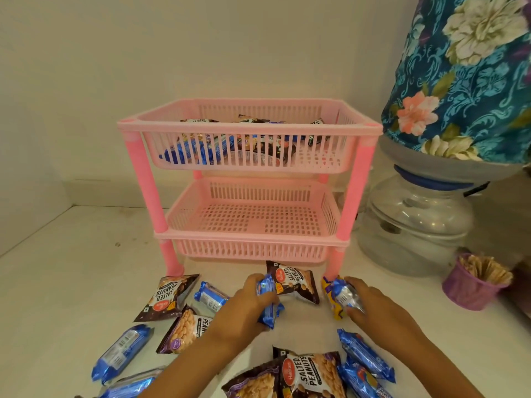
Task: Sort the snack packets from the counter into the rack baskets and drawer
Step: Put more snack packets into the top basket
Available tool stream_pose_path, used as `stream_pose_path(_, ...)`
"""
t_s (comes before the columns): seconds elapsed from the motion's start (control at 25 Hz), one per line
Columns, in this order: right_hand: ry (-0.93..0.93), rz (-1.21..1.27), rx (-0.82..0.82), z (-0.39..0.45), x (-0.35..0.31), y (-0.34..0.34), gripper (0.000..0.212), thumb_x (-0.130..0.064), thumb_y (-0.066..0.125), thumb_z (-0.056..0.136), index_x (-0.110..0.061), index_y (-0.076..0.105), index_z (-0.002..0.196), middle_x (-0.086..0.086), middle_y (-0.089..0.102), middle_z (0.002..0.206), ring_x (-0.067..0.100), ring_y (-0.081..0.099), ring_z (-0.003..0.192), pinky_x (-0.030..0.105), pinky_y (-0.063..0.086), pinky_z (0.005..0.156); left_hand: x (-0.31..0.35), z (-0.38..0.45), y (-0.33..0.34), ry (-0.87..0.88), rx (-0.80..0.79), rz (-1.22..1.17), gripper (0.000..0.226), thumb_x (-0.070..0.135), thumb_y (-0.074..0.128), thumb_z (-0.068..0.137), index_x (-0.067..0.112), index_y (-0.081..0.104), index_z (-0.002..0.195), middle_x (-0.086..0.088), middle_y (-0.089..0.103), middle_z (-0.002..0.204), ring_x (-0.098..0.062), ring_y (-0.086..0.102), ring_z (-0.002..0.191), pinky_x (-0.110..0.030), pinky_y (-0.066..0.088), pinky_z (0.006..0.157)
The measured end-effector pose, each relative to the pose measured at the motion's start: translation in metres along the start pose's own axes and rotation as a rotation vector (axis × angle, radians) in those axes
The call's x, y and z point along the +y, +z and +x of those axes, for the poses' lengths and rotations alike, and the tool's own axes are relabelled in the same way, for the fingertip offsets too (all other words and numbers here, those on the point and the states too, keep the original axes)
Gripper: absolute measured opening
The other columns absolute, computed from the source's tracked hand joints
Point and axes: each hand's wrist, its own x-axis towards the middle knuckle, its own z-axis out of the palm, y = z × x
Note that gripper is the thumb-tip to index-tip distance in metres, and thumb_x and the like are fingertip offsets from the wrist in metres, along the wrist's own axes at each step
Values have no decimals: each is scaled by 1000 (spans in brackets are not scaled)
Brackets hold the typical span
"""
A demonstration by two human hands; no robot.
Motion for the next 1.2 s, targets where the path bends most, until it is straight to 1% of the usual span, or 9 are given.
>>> stream_pose_path(0.24,-272,237,162,18,-50,-44,53,-36,53,91,-42,27,137,-7,50,135,8,55,110,23,45,78,20,12,-64,71,235,-22,47,21,65,81,34,48,123,4,11,150,-20,53,111,-23,48,81)
stream_pose_path(0.36,-450,533,168,27,-82,-80,45,-33,55,89,-60,31,115,-28,55,114,-16,57,90,15,52,78,33,24,-101,155,399,-95,48,20,68,77,34,50,119,6,15,147,-18,52,110,-24,53,79)
stream_pose_path(0.44,-521,603,305,39,-103,-110,43,-33,55,89,-61,32,110,-34,50,98,-22,57,82,7,52,64,42,39,-129,194,535,-131,50,18,72,73,36,51,116,13,17,142,-12,51,103,-7,48,75)
stream_pose_path(0.52,-590,634,505,61,-121,-143,43,-30,54,90,-50,35,123,-35,50,93,-18,59,79,4,50,60,51,62,-162,189,649,-257,49,16,73,72,36,52,111,12,20,141,-6,49,95,10,36,71)
stream_pose_path(0.68,-518,647,721,123,-148,-210,41,-37,46,95,-21,39,132,-9,59,92,7,59,78,17,47,61,63,122,-214,200,800,-449,40,10,72,73,21,59,109,-8,32,136,-6,46,91,12,32,76)
stream_pose_path(0.76,-376,657,609,155,-148,-230,41,-39,46,95,-17,41,129,11,61,106,21,57,83,27,47,63,64,154,-231,161,766,-447,40,9,72,74,16,59,110,-11,35,131,-10,47,88,9,34,70)
stream_pose_path(0.88,-101,431,449,186,-139,-235,45,-35,52,91,-13,41,129,18,55,124,29,56,97,31,43,71,56,195,-244,23,535,-347,41,16,74,75,15,57,112,-16,41,126,-24,51,104,-10,39,78)
stream_pose_path(1.04,114,30,260,207,-144,-231,28,-23,57,85,-7,54,108,13,63,89,27,59,66,29,42,52,55,226,-247,-21,248,-127,34,17,68,81,11,59,113,-15,55,127,-27,52,113,-30,44,85)
stream_pose_path(1.2,175,-241,68,210,-154,-230,29,-27,51,91,-11,57,114,4,54,69,21,58,68,33,46,70,60,234,-253,-90,-77,-37,36,16,55,90,16,51,126,-9,49,136,-26,50,119,-31,41,87)
